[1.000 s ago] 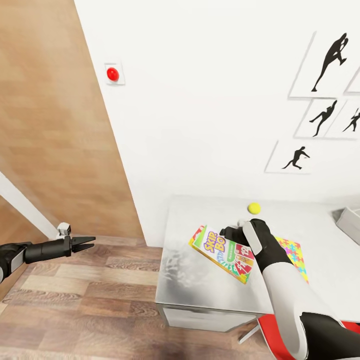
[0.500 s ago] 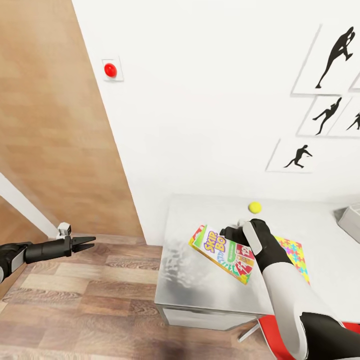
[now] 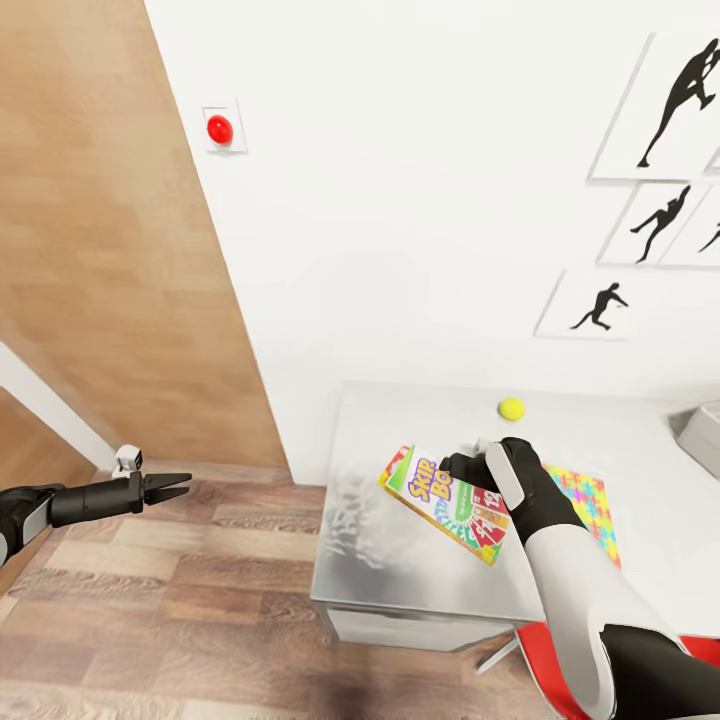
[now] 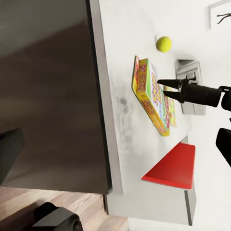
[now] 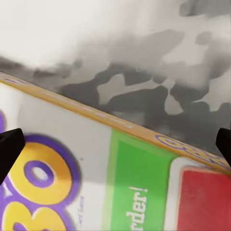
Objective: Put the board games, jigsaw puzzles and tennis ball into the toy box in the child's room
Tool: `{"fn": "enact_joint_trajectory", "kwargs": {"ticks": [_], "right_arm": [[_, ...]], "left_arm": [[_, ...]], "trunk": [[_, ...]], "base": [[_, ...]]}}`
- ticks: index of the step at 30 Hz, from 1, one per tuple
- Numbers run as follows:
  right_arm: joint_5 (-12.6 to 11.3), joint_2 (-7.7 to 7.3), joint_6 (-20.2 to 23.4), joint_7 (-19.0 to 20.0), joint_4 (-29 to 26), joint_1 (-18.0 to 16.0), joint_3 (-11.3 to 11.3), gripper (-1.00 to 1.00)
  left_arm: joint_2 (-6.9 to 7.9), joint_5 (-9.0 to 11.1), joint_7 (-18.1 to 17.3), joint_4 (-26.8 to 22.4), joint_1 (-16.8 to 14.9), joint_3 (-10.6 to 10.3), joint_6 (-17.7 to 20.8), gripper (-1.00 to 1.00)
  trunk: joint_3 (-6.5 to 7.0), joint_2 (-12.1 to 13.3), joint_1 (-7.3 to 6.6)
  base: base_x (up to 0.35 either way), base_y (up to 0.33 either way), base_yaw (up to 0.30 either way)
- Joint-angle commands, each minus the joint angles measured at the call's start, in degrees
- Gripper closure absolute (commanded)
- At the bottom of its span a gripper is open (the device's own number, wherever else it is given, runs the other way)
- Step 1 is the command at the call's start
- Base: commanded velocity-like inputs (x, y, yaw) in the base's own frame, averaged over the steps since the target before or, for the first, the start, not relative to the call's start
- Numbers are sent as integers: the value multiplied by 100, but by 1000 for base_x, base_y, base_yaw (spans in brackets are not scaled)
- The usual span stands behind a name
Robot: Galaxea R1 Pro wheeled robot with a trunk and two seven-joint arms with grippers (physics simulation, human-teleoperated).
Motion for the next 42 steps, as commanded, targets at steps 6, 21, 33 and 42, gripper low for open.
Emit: {"fn": "enact_joint_trajectory", "kwargs": {"ticks": [6, 21, 33, 42], "right_arm": [[-54, 6, 23, -52, -4, 0, -17, -100], [-54, 6, 23, -49, -6, 1, -17, -100], [-57, 6, 23, -45, -6, 0, -22, -100], [-54, 6, 23, -42, -4, 4, -17, -100]], "left_arm": [[10, 41, -23, 0, -5, -47, 60, -100], [14, 41, -23, 0, -8, -47, 60, -100], [19, 41, -23, 0, -6, -47, 60, -100], [19, 41, -23, 0, -6, -47, 60, -100]], "trunk": [[-15, -10, 3], [-15, -10, 3], [-15, -10, 3], [-15, -10, 3]], "base": [[-34, 65, 0], [-39, 161, 0], [-60, 177, 0], [-3, 139, 0]]}}
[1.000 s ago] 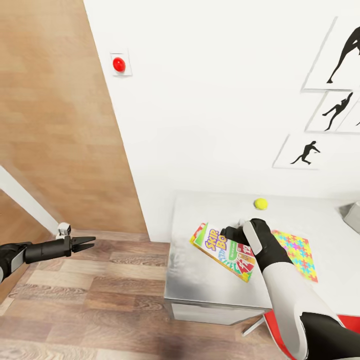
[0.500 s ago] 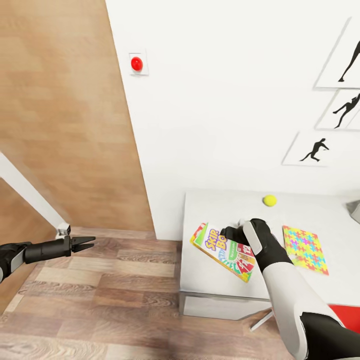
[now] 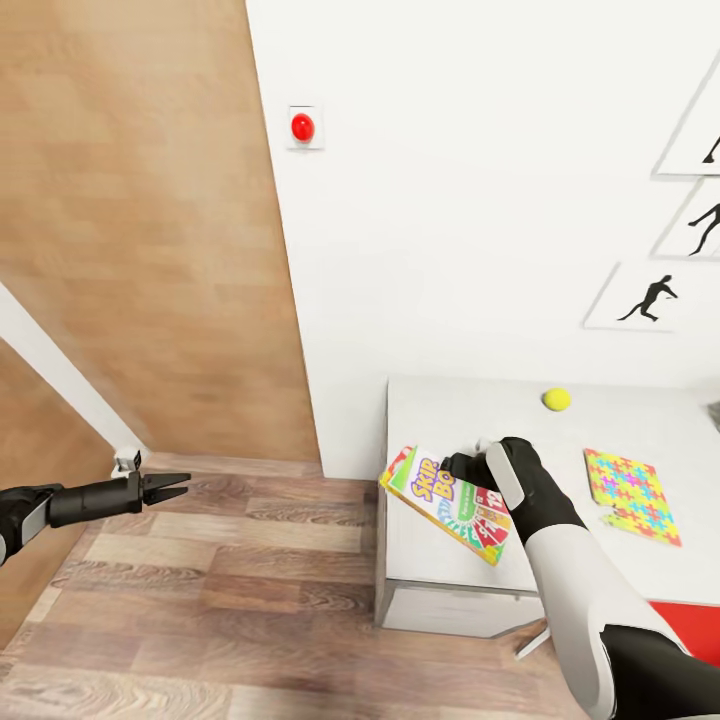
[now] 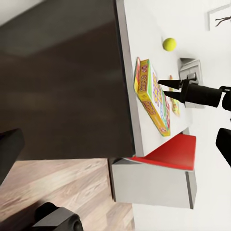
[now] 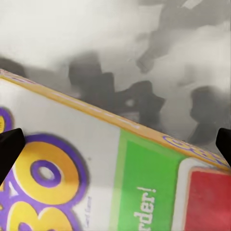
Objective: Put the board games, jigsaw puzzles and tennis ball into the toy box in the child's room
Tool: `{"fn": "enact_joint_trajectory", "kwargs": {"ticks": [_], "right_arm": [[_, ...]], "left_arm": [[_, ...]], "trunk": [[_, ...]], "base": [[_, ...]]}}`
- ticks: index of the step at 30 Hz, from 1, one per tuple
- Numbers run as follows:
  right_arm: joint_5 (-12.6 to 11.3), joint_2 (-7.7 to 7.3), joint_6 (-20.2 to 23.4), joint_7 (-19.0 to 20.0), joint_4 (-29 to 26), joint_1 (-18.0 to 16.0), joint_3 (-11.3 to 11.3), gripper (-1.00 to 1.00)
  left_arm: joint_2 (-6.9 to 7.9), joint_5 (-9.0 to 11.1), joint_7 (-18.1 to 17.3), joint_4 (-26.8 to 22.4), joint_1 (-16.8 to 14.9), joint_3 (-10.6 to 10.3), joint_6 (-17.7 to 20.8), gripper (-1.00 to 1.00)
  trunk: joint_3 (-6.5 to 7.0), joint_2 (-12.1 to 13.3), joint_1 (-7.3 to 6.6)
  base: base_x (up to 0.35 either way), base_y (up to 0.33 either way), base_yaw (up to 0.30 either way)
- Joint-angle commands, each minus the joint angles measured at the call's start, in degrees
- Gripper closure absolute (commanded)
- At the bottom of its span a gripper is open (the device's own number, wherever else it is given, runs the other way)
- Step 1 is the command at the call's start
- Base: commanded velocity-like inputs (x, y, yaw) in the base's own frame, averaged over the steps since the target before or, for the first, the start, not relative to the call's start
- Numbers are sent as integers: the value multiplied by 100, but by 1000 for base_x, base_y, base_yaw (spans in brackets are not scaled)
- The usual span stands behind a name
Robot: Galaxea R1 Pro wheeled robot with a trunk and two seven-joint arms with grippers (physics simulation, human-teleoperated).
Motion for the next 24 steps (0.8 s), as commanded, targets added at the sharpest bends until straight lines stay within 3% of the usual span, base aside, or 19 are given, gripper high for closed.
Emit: {"fn": "enact_joint_trajectory", "kwargs": {"ticks": [1, 11, 18, 24], "right_arm": [[-145, 8, 7, -46, 29, -3, -19, -100], [-145, 8, 7, -45, 25, -3, -19, -100], [-150, 8, 7, -39, -10, -1, -24, -100], [-204, 8, 35, -19, -639, 69, -19, -100]], "left_arm": [[1, 41, -21, -1, -6, -50, 60, -100], [-2, 41, -21, -1, -6, -50, 60, -100], [-13, 44, -21, -1, -4, -56, 60, -100], [-47, 42, -13, -1, -4, -58, 59, -100]], "trunk": [[-11, -8, 5], [-11, -8, 5], [-11, -8, 5], [-11, -8, 5]], "base": [[0, 244, 0], [0, 149, 0], [0, 25, 0], [0, 1, 0]]}}
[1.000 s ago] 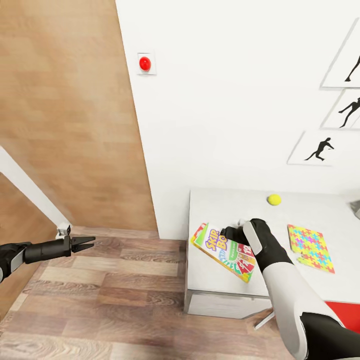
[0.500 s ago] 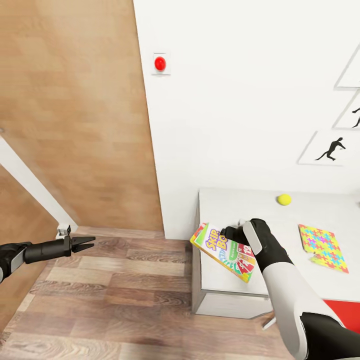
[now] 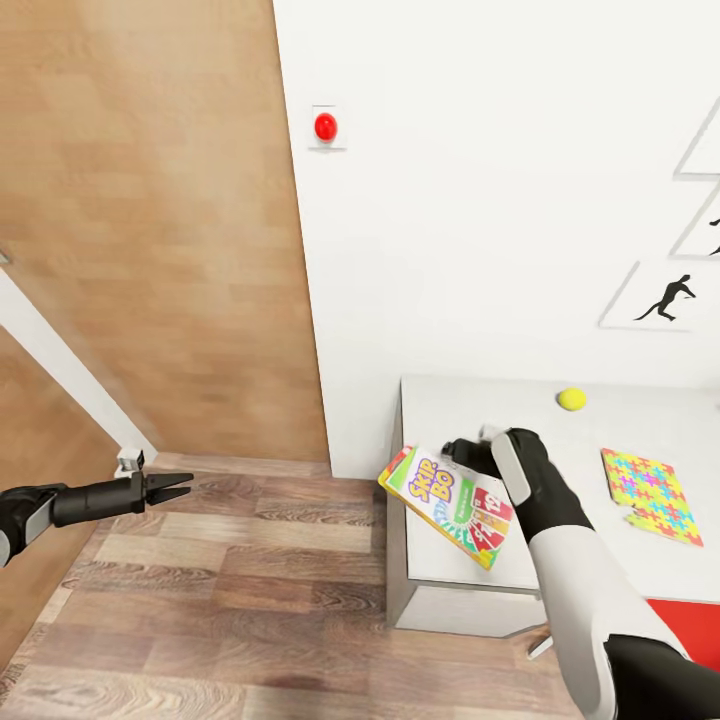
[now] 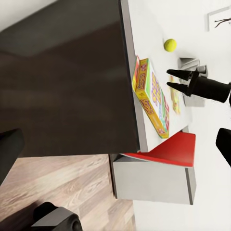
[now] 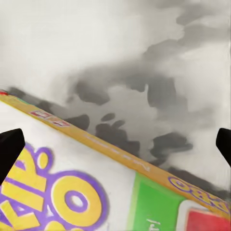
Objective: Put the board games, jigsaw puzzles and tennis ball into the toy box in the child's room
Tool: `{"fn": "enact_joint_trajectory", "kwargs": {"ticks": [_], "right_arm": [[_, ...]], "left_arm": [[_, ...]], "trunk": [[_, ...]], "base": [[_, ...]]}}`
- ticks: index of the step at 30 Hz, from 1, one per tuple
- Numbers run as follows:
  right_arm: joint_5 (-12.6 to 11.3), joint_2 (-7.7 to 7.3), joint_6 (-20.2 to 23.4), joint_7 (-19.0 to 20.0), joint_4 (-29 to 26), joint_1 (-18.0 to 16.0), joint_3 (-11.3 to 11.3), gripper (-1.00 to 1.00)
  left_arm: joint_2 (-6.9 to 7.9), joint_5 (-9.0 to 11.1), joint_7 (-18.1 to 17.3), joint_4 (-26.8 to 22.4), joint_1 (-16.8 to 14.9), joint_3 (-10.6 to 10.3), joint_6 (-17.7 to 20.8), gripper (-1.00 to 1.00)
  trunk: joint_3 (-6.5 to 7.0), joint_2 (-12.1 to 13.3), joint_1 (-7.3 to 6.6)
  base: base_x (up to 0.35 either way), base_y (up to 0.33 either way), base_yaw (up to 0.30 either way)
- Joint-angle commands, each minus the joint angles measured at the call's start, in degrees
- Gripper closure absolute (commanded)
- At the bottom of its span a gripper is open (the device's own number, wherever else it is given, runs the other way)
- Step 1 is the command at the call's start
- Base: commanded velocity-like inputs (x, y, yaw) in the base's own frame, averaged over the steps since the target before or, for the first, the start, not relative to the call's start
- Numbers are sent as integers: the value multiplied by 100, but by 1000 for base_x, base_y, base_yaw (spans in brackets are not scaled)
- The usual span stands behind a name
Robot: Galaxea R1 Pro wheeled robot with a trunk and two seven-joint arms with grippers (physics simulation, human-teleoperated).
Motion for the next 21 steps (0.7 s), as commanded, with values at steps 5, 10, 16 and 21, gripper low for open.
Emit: {"fn": "enact_joint_trajectory", "kwargs": {"ticks": [5, 10, 16, 21], "right_arm": [[-82, 5, 32, -30, -234, 9, -16, -100], [-88, 5, 33, 10, -261, 8, -22, -100], [-89, 6, 26, 184, -327, 1, -5, -100], [-89, 12, 35, 203, -374, 0, 12, -100]], "left_arm": [[-4, 40, -23, 0, -8, -43, -39, -100], [-11, 40, -16, 0, -5, -41, -99, -100], [-11, 40, -14, 0, -5, -41, -105, -100], [-11, 40, -20, 0, -7, -41, -105, -100]], "trunk": [[-10, -10, 3], [-10, -10, 3], [-10, -10, 3], [-10, -10, 3]], "base": [[0, 0, 0], [0, 0, 0], [32, 62, 0], [102, 66, 0]]}}
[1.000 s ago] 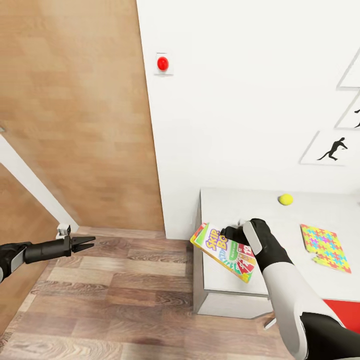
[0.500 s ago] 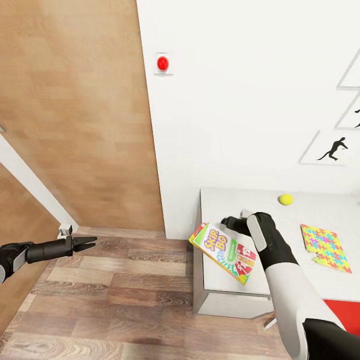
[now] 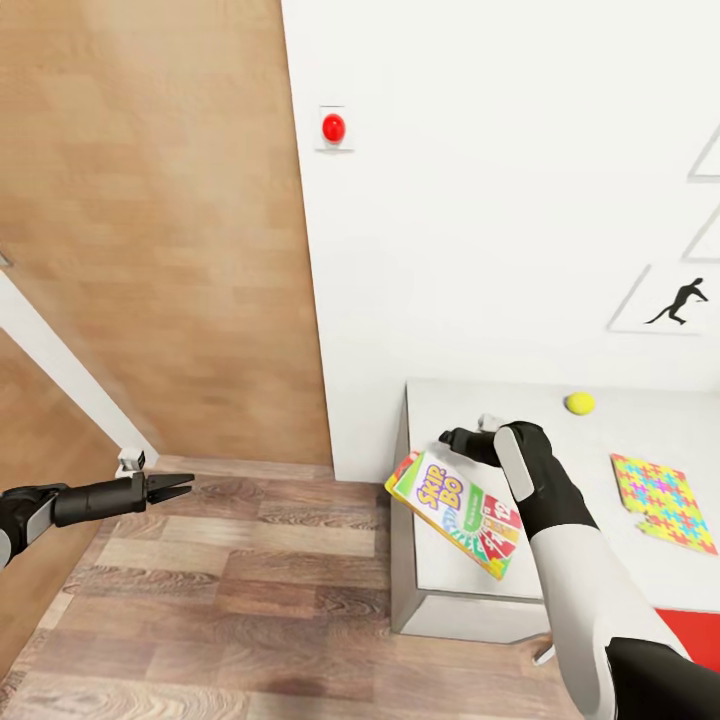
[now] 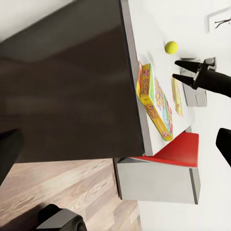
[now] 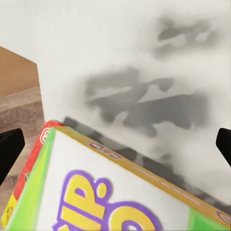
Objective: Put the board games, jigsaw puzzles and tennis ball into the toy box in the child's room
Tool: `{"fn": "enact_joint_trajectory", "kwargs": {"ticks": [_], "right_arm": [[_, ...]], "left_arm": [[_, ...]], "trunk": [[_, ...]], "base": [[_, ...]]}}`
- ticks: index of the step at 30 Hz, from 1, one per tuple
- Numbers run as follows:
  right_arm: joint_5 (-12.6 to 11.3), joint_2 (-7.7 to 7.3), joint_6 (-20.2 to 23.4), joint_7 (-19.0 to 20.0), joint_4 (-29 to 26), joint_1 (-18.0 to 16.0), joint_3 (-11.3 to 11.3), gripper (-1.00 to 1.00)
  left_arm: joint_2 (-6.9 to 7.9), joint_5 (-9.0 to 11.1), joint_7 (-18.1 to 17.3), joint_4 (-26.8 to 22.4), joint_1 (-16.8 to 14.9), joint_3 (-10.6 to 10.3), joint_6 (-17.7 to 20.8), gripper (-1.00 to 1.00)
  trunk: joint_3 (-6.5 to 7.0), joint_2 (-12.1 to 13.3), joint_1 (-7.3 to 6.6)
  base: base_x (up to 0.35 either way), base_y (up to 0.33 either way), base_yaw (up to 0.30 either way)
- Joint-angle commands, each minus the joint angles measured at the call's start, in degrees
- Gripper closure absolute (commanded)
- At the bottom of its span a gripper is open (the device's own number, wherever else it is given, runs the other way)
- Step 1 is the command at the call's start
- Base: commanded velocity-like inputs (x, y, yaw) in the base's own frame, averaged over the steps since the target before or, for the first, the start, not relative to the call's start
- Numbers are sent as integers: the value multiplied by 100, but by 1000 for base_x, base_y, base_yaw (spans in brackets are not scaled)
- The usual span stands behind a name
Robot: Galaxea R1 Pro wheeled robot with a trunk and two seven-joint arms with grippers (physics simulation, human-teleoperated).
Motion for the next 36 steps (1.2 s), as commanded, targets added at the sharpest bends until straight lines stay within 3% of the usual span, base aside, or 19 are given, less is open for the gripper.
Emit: {"fn": "enact_joint_trajectory", "kwargs": {"ticks": [1, 7, 11, 15, 18, 20, 23, 25, 27, 30, 32, 36], "right_arm": [[-61, 6, 22, -49, -11, -5, -10, -100], [-65, 1, 36, -41, -33, -5, -22, -100], [-84, -32, 219, 370, -545, -6, -39, -100], [-166, -225, 740, 1616, -1579, 290, -49, -100], [-267, -382, 949, 3016, -2492, 931, -140, -100], [-291, -423, 979, 3559, -2792, 1186, -257, -100], [-327, -475, 992, 4915, -3280, 1873, -784, -100], [-333, -482, 940, 5283, -3356, 2065, -957, -100], [-338, -489, 667, 5975, -3446, 2398, -1217, -100], [-336, -493, 293, 6654, -3483, 2686, -1353, -100], [-331, -494, 29, 7080, -3495, 2850, -1404, -100], [-333, -499, -328, 7549, -3513, 3065, -1495, -100]], "left_arm": [[2, 41, -24, 0, -5, -49, 60, -100], [2, 41, -25, 0, -5, -49, 53, -100], [-3, 41, -18, 0, 0, -48, 47, -100], [-6, 41, -13, 0, 1, -42, 44, -100], [-37, 41, 13, 0, 2, -41, 43, -100], [-66, 41, 31, 0, 2, -41, 43, -100], [-195, 39, 181, 0, 2, -40, 38, -100], [-232, 40, 263, -3, 2, -40, 10, -100], [-307, 40, 435, -7, 2, -33, -166, -100], [-407, 49, 556, -8, 2, -24, -349, -100], [-535, 49, 619, -12, 2, -19, -419, -100], [-1099, 40, 1043, -62, -4, -26, -452, -100]], "trunk": [[-10, -11, 4], [-10, -11, 4], [-10, -11, 4], [-10, -11, 4], [-10, -11, 4], [-10, -11, 4], [-10, -11, 4], [-10, -11, 4], [-10, -11, 4], [-10, -11, 4], [-10, -11, 4], [-10, -11, 4]], "base": [[40, 21, 0], [16, 8, 0], [2, 1, 0], [0, 0, 0], [0, 0, 0], [0, 0, 0], [0, 0, 0], [0, 0, 0], [0, 0, 0], [0, 0, 0], [0, 0, 0], [0, 0, 0]]}}
